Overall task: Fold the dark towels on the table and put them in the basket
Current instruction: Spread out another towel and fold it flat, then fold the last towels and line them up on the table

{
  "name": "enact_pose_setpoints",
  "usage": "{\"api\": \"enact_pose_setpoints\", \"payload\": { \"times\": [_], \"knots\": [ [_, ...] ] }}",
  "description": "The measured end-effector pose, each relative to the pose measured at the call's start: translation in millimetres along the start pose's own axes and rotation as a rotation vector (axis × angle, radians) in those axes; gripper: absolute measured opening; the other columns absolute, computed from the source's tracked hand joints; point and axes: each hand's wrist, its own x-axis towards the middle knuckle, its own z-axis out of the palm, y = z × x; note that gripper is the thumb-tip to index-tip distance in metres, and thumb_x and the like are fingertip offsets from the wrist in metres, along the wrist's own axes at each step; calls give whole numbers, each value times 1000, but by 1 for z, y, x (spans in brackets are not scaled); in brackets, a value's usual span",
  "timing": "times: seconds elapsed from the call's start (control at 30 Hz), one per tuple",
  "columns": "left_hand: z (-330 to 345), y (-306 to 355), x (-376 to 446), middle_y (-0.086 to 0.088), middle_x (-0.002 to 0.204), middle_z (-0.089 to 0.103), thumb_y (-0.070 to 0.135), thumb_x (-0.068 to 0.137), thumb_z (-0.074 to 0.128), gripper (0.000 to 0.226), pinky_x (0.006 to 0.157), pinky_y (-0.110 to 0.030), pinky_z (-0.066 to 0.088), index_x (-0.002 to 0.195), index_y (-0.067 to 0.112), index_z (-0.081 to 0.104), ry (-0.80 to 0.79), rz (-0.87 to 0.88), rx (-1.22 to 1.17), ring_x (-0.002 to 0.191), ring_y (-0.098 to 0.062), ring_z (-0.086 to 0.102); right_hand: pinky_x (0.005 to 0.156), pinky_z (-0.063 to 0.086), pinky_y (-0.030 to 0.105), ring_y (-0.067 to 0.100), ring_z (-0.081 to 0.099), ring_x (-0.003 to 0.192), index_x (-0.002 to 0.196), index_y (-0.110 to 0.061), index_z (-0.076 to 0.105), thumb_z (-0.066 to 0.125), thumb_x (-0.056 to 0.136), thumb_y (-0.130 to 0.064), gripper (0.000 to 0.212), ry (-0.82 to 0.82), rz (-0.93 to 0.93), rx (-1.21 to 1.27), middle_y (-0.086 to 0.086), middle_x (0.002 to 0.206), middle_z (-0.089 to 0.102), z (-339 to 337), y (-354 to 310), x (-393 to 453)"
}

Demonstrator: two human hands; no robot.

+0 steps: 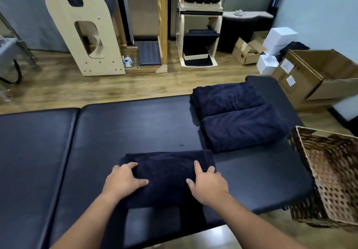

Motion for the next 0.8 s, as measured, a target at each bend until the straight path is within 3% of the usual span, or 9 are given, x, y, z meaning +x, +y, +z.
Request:
{"api": "enact_pose_setpoints", "payload": {
  "times": [0.2,0.3,0.37,0.47,0.53,0.6,0.73,0.8],
  "knots": [
    [64,63,-52,1,130,66,69,59,76,96,100,-35,49,145,32,52,-3,33,-44,126,-20,56,100,33,50,36,33,130,157,-36,17,37,94,-68,73,103,44,-59,15,148,36,-3,92,-25],
    [102,114,-78,0,139,61,55,72,80,88,109,-35,44,149,28,48,4,72,-134,133,-22,52,92,37,45,32,38,118,147,-32,38,44,96,-59,58,300,91,-95,10,137,40,-3,144,-38],
    [121,145,-83,0,145,56,37,81,81,80,114,-34,39,151,23,46,7,102,-222,137,-23,49,88,43,42,31,40,115,147,-29,39,44,98,-55,56,340,82,-37,9,133,42,-5,171,-42],
    [142,190,-85,-2,152,48,20,89,75,77,116,-32,37,156,22,37,-30,145,-308,139,-23,46,101,42,50,38,26,133,157,-33,19,40,94,-67,75,234,66,144,13,153,23,-11,205,-40],
    [157,212,-82,-2,156,42,17,91,72,78,117,-36,37,157,27,33,-79,184,-369,141,-21,43,111,27,63,43,3,147,158,-42,7,42,90,-74,83,147,48,226,11,164,1,-14,223,-35],
    [170,232,-76,-3,162,32,17,93,70,78,121,-40,32,158,32,29,-100,225,-400,147,-21,34,114,13,70,41,-17,150,156,-48,1,46,86,-78,89,83,43,254,8,167,-14,-16,242,-26],
    [182,262,-65,-3,168,14,19,98,64,78,123,-41,26,160,36,21,-90,278,-410,152,-22,23,115,6,71,35,-23,150,155,-51,5,49,82,-81,90,49,49,306,5,167,-17,-25,278,3],
    [186,266,-62,-1,170,3,28,103,57,75,121,-42,29,161,39,10,-86,295,-288,152,-25,24,115,6,71,35,-22,151,155,-51,7,47,84,-80,86,26,37,319,4,168,-17,-31,283,16]
  ]
}}
